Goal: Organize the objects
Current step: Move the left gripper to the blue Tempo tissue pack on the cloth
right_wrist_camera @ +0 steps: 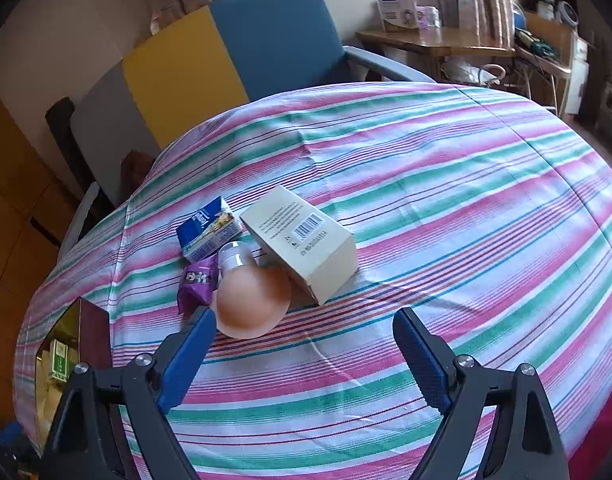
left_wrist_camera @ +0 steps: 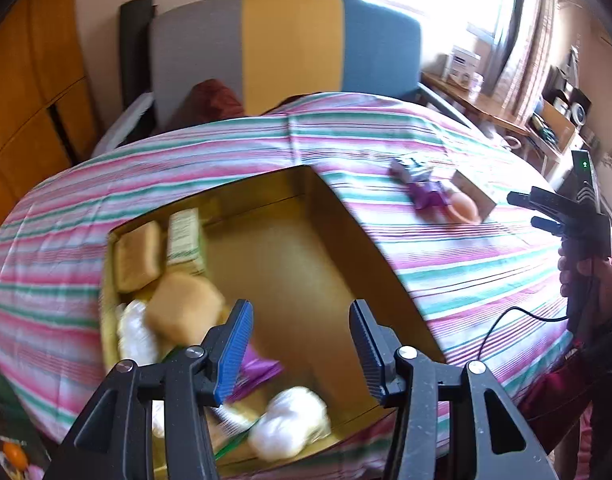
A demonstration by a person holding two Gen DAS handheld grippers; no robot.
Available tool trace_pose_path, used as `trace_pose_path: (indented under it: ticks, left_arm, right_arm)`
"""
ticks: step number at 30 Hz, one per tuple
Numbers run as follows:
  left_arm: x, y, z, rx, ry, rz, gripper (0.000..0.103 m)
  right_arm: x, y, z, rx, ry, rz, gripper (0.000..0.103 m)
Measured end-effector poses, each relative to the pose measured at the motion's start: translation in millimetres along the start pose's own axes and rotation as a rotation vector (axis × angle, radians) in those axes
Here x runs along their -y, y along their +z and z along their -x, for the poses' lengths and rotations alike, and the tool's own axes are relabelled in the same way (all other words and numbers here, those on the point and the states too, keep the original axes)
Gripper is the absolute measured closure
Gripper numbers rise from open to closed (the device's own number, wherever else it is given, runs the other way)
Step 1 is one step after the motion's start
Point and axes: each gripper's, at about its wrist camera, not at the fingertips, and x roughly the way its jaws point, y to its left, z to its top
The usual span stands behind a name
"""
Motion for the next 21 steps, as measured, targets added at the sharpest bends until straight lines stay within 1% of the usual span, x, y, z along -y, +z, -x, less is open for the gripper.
trace_pose_path:
  ticks: [3, 7, 10, 12, 14, 16, 19, 21]
  left_arm:
    - [19, 16, -8, -0.007, -0.014, -0.036, 0.052]
    - [45, 40, -23, -0.027, -0.071, -0.055, 0.052]
    - [70, 58, -36, -0.021, -0.057, -0.123, 0.052]
    - [87, 72, -51, -0.046, -0.062, -0.173, 0.052]
    - [99, 85, -66, -0.058, -0.054, -0.214, 0.049]
    - [110, 101, -84, -0.071, -0.046, -0.243, 0.042]
    - [120, 126, -111, -0.107, -0.064, -0.251, 0.042]
    - [132, 141, -132, -0.111, -0.043, -0.302, 0.038]
  right_arm:
    - [10, 3, -1, -0.003, 0.007, -0.055, 0.012]
    - [19, 4, 1, 0.000, 0.007, -0.105, 0.012]
    - [26, 4, 2, -0.009, 0.028, -0.134, 0.012]
    - [26, 3, 2, -0.017, 0.043, -0.144, 0.012]
    - [27, 3, 2, -0.024, 0.059, -0.148, 0.012]
    - [26, 2, 3, -0.033, 0.086, -0.139, 0.012]
    - [24, 1, 3, -0.040, 0.110, -0.135, 0.011]
    - [22, 1, 3, -0.047, 0.126, -0.133, 0.011]
